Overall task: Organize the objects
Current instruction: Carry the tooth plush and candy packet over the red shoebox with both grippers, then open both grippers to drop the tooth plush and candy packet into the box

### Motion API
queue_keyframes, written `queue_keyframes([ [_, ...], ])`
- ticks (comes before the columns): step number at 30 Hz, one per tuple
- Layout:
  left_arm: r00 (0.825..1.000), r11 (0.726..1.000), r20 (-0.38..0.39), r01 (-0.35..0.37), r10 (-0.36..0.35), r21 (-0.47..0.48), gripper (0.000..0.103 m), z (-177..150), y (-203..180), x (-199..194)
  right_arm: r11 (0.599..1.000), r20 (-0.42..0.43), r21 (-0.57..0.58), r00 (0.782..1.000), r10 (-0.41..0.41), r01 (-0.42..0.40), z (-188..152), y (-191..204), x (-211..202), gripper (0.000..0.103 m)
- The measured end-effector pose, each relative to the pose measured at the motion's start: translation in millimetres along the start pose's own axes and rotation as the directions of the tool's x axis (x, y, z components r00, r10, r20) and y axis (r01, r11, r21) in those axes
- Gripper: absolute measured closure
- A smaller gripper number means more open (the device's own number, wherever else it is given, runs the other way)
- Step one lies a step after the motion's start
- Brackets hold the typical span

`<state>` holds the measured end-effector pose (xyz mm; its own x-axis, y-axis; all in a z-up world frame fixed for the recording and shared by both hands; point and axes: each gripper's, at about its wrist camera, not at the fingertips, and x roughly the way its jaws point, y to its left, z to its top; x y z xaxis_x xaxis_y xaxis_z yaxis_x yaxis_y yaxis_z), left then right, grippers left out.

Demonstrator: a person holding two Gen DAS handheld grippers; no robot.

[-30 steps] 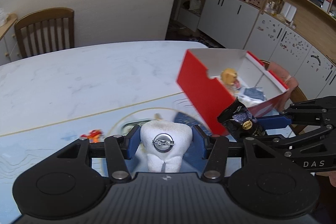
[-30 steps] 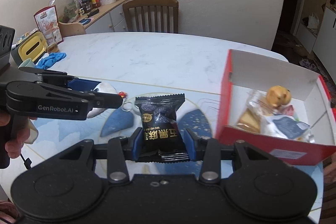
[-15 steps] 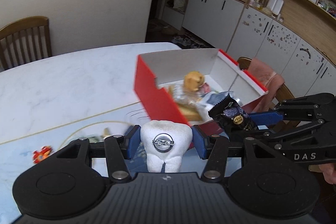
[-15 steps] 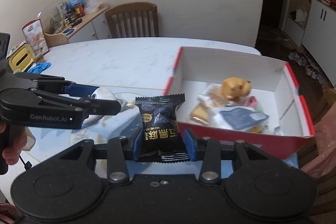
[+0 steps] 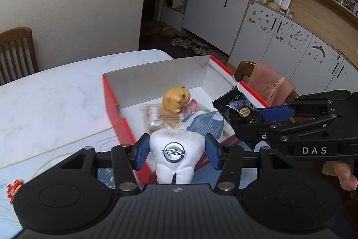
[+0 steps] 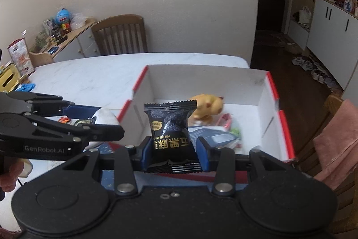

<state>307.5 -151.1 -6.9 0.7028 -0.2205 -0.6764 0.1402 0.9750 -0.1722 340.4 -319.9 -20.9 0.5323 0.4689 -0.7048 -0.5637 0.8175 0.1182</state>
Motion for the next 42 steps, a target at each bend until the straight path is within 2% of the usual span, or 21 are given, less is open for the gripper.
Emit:
queue_keyframes([
  [11,0.999,0.999,-0.033,-0.021,0.022,0.049,0.051,30,-21,46,0.997,-0.018,0.051,0.998,-0.058,0.059,25,-51,20,0.062],
  [16,0.998,0.998,-0.056,-0.033,0.036,0.059,0.051,43,-25,72,0.996,-0.052,0.02,0.995,-0.085,0.086,34,-65,42,0.062],
  [21,0.993,0.997,-0.096,-0.057,0.062,0.047,0.051,52,-21,98,0.994,-0.098,-0.011,0.989,-0.111,0.111,41,-72,70,0.062],
  [31,0.976,0.992,-0.18,-0.111,0.12,0.061,0.051,49,-13,143,0.99,-0.183,-0.054,0.973,-0.139,0.131,41,-76,117,0.062],
  [42,0.965,0.989,-0.226,-0.119,0.136,0.088,0.051,52,-10,164,0.988,-0.236,-0.068,0.96,-0.149,0.136,38,-74,142,0.064],
])
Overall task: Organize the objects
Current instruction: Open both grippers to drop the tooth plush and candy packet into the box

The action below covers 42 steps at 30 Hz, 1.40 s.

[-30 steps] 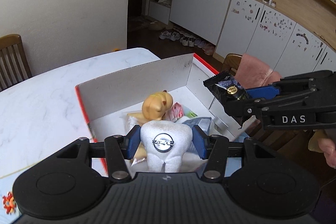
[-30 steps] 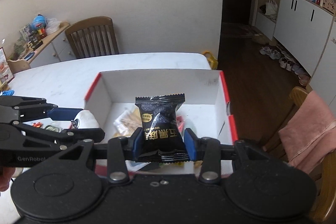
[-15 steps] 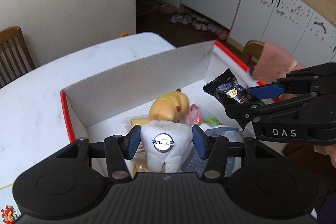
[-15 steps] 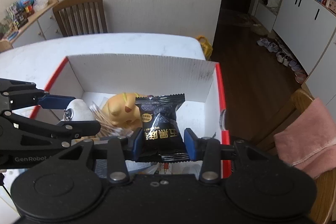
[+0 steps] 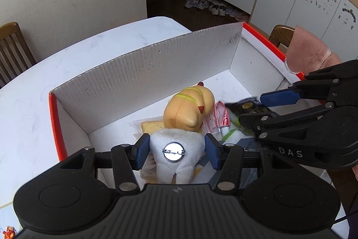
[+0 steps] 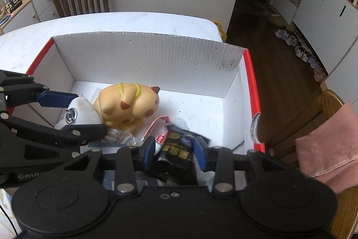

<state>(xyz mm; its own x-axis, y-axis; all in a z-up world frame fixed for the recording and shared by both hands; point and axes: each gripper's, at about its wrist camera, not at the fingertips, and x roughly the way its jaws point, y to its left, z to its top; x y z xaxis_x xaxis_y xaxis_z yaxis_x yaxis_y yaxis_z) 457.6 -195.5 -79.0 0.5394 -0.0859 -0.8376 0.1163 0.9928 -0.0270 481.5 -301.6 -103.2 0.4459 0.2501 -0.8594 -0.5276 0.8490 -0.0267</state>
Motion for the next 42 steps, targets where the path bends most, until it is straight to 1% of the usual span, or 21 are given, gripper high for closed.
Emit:
queue_keyframes([
  [2,1.0,1.0,-0.009,0.001,-0.001,0.011,0.05,0,0,2,1.0,-0.004,-0.005,1.0,-0.003,0.003,-1,0,1,0.065],
  [7,1.0,1.0,-0.015,0.006,-0.005,0.017,0.05,2,-2,6,1.0,-0.006,0.002,1.0,0.005,-0.005,-1,-5,-1,0.061],
  [9,1.0,1.0,-0.01,0.012,-0.012,0.011,0.05,1,-1,5,1.0,-0.001,0.002,1.0,0.008,-0.008,-1,-6,-2,0.06],
  [11,1.0,1.0,-0.003,0.022,-0.022,0.004,0.043,-1,0,2,1.0,0.005,0.006,1.0,0.013,-0.013,-1,-7,-5,0.057],
  [12,1.0,1.0,0.004,0.029,-0.029,0.0,0.042,-1,1,0,1.0,0.009,0.008,1.0,0.015,-0.015,-2,-8,-7,0.057],
  [16,0.999,0.999,0.021,0.049,-0.049,-0.004,0.041,-3,1,-7,1.0,0.025,0.014,0.999,0.027,-0.027,-4,-9,-14,0.055],
  [22,0.998,0.999,0.046,0.054,-0.053,-0.009,0.039,-8,0,-18,0.999,0.057,0.015,0.998,0.039,-0.04,-9,-9,-29,0.053],
  [30,0.993,0.999,0.106,0.05,-0.05,-0.001,0.039,-15,-2,-44,0.998,0.111,0.01,0.992,0.061,-0.062,-14,-5,-54,0.051],
  [35,0.988,0.998,0.147,0.055,-0.055,0.004,0.039,-21,0,-67,0.997,0.146,0.018,0.987,0.07,-0.073,-21,1,-71,0.044],
  [42,0.976,0.997,0.204,0.078,-0.077,0.002,0.039,-33,9,-99,0.995,0.194,0.035,0.978,0.08,-0.089,-28,14,-98,0.041],
])
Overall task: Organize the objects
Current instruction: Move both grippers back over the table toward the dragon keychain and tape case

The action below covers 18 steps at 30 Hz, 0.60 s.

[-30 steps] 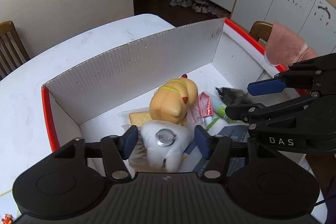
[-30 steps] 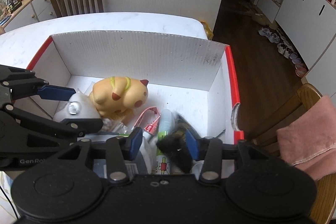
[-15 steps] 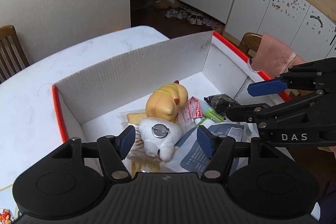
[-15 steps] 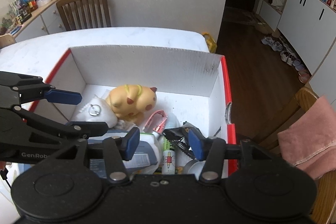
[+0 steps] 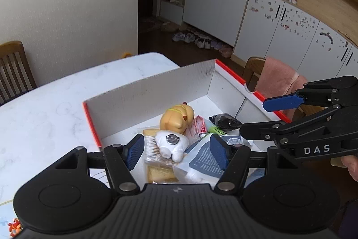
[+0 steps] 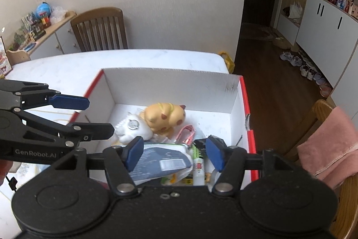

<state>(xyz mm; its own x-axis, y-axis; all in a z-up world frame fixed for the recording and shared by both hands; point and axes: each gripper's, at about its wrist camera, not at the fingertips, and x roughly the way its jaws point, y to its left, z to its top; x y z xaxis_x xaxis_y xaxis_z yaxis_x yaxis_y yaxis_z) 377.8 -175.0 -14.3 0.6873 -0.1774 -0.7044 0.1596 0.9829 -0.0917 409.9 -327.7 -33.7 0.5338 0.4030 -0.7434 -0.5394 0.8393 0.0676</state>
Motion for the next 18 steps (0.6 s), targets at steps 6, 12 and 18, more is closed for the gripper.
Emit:
queue_keyframes([
  [6,0.999,0.999,0.033,0.038,-0.037,-0.025,0.034,-9,13,-24,1.0,0.026,0.017,1.0,0.0,0.0,-5,20,-16,0.039],
  [12,0.997,0.998,0.068,0.043,-0.041,-0.034,0.031,-20,29,-52,1.0,0.058,0.019,0.998,-0.004,0.003,-10,44,-29,0.033],
  [18,0.996,0.999,0.087,0.024,-0.022,-0.025,0.022,-36,49,-76,1.0,0.079,0.028,0.997,-0.004,0.001,-14,72,-34,0.023],
])
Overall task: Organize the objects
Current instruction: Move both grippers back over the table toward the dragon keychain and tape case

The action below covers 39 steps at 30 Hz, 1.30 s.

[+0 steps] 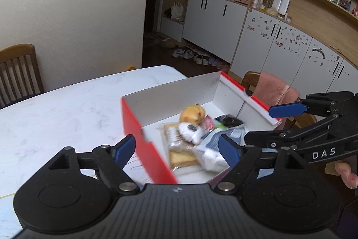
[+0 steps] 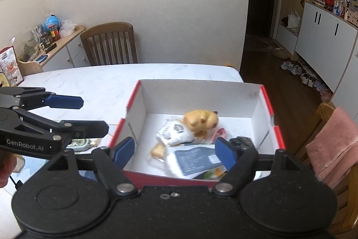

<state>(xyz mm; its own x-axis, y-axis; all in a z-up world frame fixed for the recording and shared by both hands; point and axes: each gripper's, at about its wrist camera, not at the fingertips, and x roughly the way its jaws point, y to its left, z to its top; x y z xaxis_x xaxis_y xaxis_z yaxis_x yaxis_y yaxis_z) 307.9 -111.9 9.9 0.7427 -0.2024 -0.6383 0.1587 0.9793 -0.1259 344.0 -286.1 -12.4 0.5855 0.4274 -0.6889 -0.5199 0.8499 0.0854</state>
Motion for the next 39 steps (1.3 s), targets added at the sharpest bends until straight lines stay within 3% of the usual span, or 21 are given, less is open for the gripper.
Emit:
queue_keyframes([
  [10,0.999,0.999,0.006,-0.031,0.031,-0.042,0.019,-31,46,-39,0.999,0.018,-0.024,1.0,0.021,-0.021,-7,56,-2,0.003],
  [15,0.998,0.995,0.019,-0.056,0.057,-0.082,0.016,-45,72,-59,0.998,0.013,-0.047,0.999,0.032,-0.031,-7,84,1,0.002],
  [19,0.996,0.992,0.028,-0.079,0.082,-0.103,0.002,-56,94,-72,0.998,0.001,-0.053,0.999,0.04,-0.04,-8,105,7,0.002],
  [29,0.996,0.989,0.017,-0.083,0.085,-0.125,0.001,-89,147,-89,0.997,-0.044,-0.067,0.999,0.033,-0.036,-10,155,33,0.002],
  [39,0.995,0.986,-0.022,-0.104,0.102,-0.128,0.001,-118,194,-77,0.999,-0.121,0.012,0.992,0.033,-0.032,-12,181,77,0.002],
])
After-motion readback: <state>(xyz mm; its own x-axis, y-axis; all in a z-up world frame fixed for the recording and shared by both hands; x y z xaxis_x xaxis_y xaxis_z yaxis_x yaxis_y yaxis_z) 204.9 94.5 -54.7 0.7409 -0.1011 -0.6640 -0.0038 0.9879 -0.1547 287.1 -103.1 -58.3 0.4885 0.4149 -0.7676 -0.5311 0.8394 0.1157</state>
